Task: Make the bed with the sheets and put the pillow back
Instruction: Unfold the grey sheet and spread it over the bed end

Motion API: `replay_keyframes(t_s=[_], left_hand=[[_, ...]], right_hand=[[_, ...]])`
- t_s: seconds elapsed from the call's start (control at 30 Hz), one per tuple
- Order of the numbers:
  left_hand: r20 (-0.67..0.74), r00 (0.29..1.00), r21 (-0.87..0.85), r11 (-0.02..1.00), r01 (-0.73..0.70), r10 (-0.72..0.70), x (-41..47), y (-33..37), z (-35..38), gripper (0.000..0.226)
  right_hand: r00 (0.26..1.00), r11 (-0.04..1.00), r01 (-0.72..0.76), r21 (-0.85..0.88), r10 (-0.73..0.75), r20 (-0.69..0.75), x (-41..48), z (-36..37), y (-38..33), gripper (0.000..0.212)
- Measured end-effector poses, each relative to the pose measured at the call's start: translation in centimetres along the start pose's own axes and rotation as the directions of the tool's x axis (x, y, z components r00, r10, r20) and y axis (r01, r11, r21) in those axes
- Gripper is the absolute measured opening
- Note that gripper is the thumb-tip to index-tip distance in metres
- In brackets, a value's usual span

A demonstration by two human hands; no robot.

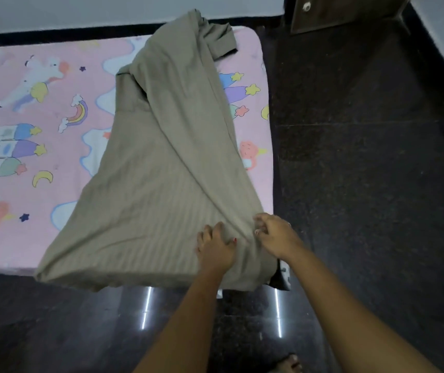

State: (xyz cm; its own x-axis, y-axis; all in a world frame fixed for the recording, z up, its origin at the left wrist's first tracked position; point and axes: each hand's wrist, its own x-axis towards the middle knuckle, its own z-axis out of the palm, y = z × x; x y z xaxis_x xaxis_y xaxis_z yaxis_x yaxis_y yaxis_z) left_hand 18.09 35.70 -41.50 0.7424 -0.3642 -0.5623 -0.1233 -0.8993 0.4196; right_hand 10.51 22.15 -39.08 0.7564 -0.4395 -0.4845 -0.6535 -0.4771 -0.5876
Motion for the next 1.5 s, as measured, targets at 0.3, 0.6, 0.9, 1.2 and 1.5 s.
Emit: replay_keyframes(t_s=[0.3,0.6,0.9,1.2,1.5], left_hand=[[-0.100,0.994,-0.212,0.977,0.016,-0.038,1.9,2.4,-0.3,0.053],[-0.127,0.949,-0.289,0.926,0.244,-0.290,10.0,4.6,-0.1,0.060],[-0.034,0.853,-0.503,0.747,0.436,-0.521,13.8,7.3,-1.9,0.053],[-0.161,0.779,-0.515,0.725,0.457,-0.606,20.1,17.6,-3.7,0.078],[-0.224,0.741,-0.458,0.739,0.494,-0.634,28.5,24.8,-7.6,0.062]], right_hand=[[0.999,1.000,-0.003,0.002,0.002,0.043,5.0,-1.3,-1.9,0.060],[0.995,0.900,0.010,0.436,-0.053,0.086,18.2,-3.0,-5.4,0.051],[0.994,0.828,-0.097,0.553,0.058,0.089,26.8,-7.3,-6.7,0.027],[0.969,0.758,-0.217,0.615,0.088,0.233,29.5,-15.4,-0.7,0.017],[0.914,0.746,-0.231,0.624,-0.052,0.402,45.5,-20.4,-8.8,0.052]])
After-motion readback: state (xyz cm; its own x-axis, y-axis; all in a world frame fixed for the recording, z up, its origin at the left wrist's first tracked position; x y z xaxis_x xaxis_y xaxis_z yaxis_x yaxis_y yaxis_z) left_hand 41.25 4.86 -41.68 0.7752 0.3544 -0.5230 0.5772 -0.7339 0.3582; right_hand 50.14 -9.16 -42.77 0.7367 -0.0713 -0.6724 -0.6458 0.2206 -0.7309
